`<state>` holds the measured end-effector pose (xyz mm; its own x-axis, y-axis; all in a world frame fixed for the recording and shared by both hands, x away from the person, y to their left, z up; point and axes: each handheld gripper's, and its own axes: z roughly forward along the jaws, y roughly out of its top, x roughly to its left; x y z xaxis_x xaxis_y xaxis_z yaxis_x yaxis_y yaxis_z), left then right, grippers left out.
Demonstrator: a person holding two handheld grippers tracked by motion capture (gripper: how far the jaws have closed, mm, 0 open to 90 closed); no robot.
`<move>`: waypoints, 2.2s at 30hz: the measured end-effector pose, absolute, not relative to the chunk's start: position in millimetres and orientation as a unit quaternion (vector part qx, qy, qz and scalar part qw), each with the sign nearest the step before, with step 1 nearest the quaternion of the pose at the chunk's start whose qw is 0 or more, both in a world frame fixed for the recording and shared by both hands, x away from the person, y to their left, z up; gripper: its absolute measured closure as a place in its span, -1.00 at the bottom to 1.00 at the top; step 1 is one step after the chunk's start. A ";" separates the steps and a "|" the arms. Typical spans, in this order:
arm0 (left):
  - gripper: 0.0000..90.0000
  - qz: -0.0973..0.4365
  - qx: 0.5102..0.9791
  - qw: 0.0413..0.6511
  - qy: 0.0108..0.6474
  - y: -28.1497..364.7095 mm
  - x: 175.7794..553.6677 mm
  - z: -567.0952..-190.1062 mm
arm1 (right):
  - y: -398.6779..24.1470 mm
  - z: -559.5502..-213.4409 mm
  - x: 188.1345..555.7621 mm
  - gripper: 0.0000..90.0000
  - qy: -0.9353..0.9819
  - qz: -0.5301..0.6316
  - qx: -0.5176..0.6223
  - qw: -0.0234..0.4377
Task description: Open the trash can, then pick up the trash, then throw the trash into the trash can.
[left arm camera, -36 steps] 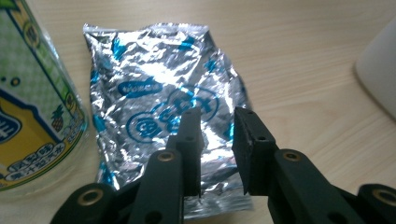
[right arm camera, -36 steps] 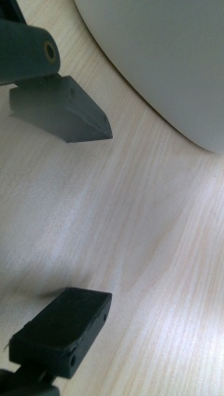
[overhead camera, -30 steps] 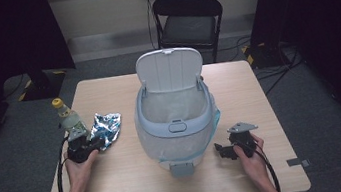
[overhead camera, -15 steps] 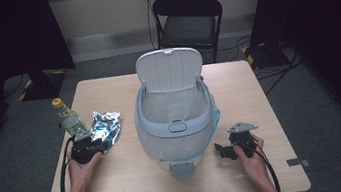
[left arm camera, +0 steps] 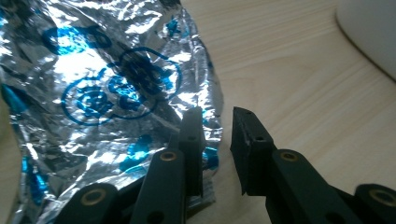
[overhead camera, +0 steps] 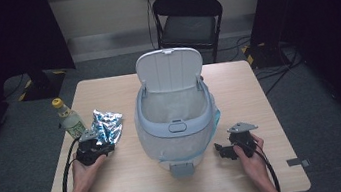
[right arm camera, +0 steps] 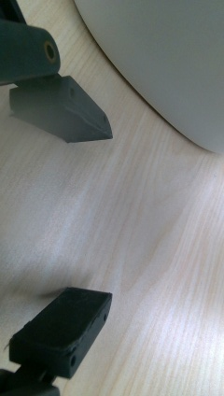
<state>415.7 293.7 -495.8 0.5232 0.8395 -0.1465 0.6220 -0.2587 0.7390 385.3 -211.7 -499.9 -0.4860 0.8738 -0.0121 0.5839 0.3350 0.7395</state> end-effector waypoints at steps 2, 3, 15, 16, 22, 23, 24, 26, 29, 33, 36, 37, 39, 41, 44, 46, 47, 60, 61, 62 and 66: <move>0.55 0.137 0.786 0.384 0.465 295.5 411.6 -494.0 | -211.8 -499.9 385.4 -0.62 0.790 0.346 0.461 0.210; 0.53 0.136 0.787 0.382 0.466 298.9 409.4 -492.9 | -211.8 -499.9 385.4 -0.62 0.790 0.346 0.461 0.210; 0.10 0.187 0.707 0.403 0.549 362.3 402.6 -485.8 | -211.8 -499.9 385.4 -0.62 0.790 0.346 0.461 0.210; 0.03 0.192 0.708 0.398 0.551 363.6 405.3 -486.4 | -211.8 -499.9 385.5 -0.62 0.790 0.346 0.461 0.210; -0.13 0.177 0.723 0.379 0.549 357.3 414.8 -496.7 | -211.8 -499.9 385.5 -0.62 0.790 0.346 0.461 0.210; -0.12 0.181 0.730 0.374 0.543 354.8 414.9 -496.3 | -211.8 -499.9 385.5 -0.62 0.790 0.346 0.461 0.210; -0.08 0.184 0.732 0.371 0.541 351.7 415.1 -496.1 | -211.8 -499.9 385.5 -0.62 0.790 0.346 0.461 0.210; -0.01 0.200 0.742 0.355 0.532 344.9 414.7 -496.1 | -211.8 -499.9 385.5 -0.62 0.790 0.346 0.461 0.210; 0.20 0.224 0.753 0.340 0.517 335.5 413.0 -496.7 | -211.8 -499.9 385.4 -0.62 0.790 0.346 0.461 0.210; 0.62 0.218 0.765 0.345 0.499 329.5 411.2 -495.7 | -211.8 -499.9 385.4 -0.62 0.790 0.346 0.461 0.210; 0.93 0.207 0.766 0.352 0.496 329.8 411.2 -496.0 | -211.8 -499.9 385.4 -0.62 0.790 0.346 0.461 0.210; 0.97 0.205 0.764 0.356 0.497 330.3 411.3 -496.4 | -211.8 -499.9 385.4 -0.62 0.790 0.346 0.461 0.210; 0.99 0.195 0.760 0.364 0.503 331.1 411.1 -496.8 | -211.8 -499.9 385.5 -0.62 0.790 0.346 0.461 0.210; 1.00 0.183 0.753 0.379 0.506 333.4 410.7 -497.4 | -211.8 -499.9 385.5 -0.62 0.790 0.346 0.461 0.210; 1.00 0.172 0.737 0.404 0.514 336.8 409.1 -497.1 | -211.8 -499.8 385.5 -0.62 0.790 0.346 0.461 0.210; 1.00 0.166 0.732 0.418 0.512 339.2 406.9 -494.4 | -211.8 -499.9 385.5 -0.62 0.790 0.346 0.461 0.210; 1.00 0.165 0.730 0.424 0.509 339.8 405.5 -492.7 | -211.8 -499.9 385.5 -0.62 0.790 0.346 0.461 0.210; 1.00 0.167 0.721 0.468 0.484 331.0 392.8 -474.0 | -211.8 -499.9 385.5 -0.62 0.790 0.346 0.461 0.210; 1.00 0.169 0.720 0.470 0.481 330.3 392.3 -471.7 | -211.8 -499.9 385.5 -0.62 0.790 0.346 0.461 0.210; 1.00 0.172 0.719 0.474 0.479 329.4 392.1 -469.5 | -211.8 -499.9 385.5 -0.62 0.790 0.346 0.461 0.210; 1.00 0.178 0.712 0.487 0.474 327.7 393.3 -462.7 | -211.8 -499.9 385.5 -0.62 0.790 0.346 0.461 0.210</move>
